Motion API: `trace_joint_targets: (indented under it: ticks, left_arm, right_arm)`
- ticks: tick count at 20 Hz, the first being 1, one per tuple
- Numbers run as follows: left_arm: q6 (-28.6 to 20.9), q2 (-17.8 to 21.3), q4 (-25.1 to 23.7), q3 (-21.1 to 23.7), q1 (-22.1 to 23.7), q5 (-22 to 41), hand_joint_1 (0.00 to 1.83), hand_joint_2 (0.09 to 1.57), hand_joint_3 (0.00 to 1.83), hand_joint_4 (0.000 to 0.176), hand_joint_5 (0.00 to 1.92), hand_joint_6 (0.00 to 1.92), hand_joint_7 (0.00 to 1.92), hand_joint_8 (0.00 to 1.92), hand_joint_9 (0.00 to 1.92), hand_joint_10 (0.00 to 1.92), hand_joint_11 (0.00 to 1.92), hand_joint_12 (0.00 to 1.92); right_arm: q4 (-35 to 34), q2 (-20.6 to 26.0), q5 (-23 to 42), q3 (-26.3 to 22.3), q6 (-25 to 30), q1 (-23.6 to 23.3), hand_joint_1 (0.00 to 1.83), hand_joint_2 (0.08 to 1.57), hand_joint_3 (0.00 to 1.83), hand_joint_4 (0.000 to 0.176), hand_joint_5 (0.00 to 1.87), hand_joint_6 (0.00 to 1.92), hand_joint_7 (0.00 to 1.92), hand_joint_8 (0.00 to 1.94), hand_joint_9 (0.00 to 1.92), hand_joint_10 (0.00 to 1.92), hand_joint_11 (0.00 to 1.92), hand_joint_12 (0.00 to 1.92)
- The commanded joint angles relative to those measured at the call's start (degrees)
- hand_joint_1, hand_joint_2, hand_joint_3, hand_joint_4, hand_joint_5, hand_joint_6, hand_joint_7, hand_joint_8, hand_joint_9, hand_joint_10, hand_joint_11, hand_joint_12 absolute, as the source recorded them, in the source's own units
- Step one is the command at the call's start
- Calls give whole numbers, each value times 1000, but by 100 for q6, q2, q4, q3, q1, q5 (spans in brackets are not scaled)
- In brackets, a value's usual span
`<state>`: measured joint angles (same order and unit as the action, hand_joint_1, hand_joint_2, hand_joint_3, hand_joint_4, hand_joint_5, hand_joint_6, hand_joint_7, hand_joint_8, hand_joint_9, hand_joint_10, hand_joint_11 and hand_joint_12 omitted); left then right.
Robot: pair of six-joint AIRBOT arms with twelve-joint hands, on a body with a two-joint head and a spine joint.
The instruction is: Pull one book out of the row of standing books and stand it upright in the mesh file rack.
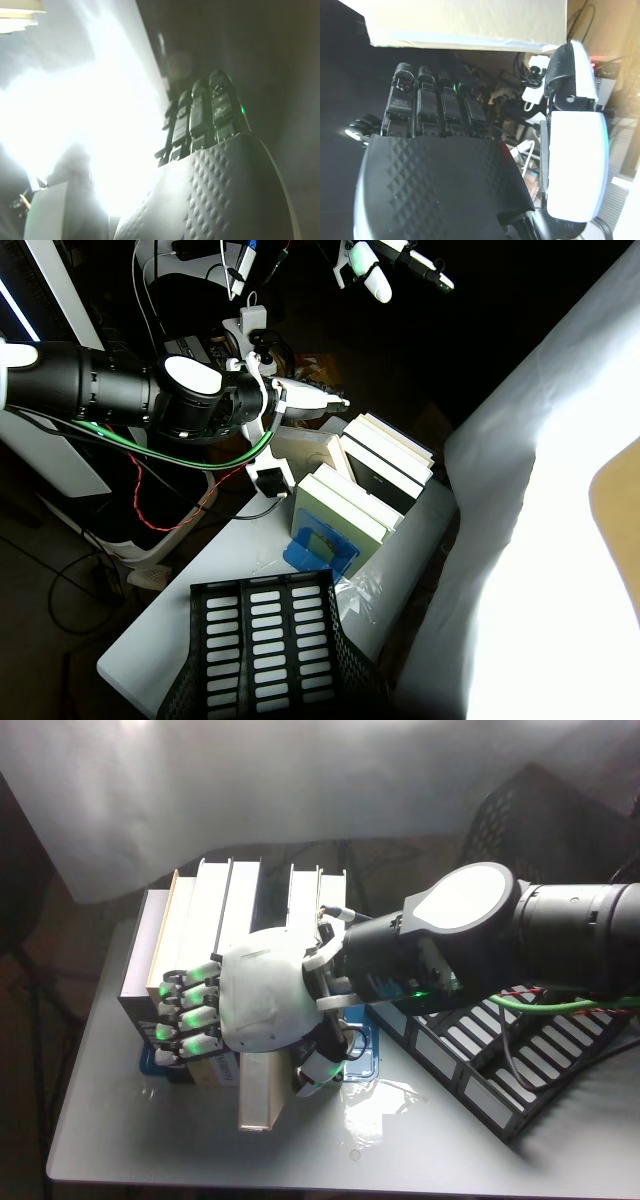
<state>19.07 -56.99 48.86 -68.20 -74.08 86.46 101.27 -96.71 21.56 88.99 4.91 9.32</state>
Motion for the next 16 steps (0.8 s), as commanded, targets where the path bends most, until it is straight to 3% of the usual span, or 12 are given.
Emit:
trace_joint_targets:
  ticks: [1, 6, 10, 15, 16]
  left_arm:
    - [-31, 9, 172, -67, -19, 776, 418, 1314, 8, 0, 0, 0, 0, 0, 0, 0, 0, 0]
    - [-31, -32, 172, -105, -18, 803, 503, 1300, 0, 0, 0, 0, 0, 0, 0, 0, 0, 0]
    - [-31, -42, 229, -107, -19, 850, 483, 1289, 0, 0, 0, 0, 0, 0, 0, 0, 0, 0]
    - [-31, -70, 154, -135, -18, 778, 439, 1282, 0, 0, 0, 0, 0, 0, 0, 0, 0, 0]
    - [-31, -73, 154, -135, -18, 783, 412, 1279, 0, 0, 0, 0, 0, 0, 0, 0, 0, 0]
  right_arm:
    - [-57, 24, 24, 22, 89, -4, 846, 962, 0, 0, 0, 0, 0, 0, 0, 0, 0, 0]
    - [837, -201, 10, 231, 749, 68, 764, 962, 0, 0, 0, 0, 0, 0, 0, 0, 0, 0]
    - [983, -305, -28, 278, 763, 113, 753, 937, 0, 0, 0, 0, 0, 0, 0, 0, 0, 0]
    - [1289, -406, -188, 320, 763, 241, 528, 998, 1, 0, 0, 0, 0, 0, 0, 0, 0, 0]
    - [1369, -415, -210, 328, 763, 245, 636, 997, 0, 0, 0, 0, 0, 0, 0, 0, 0, 0]
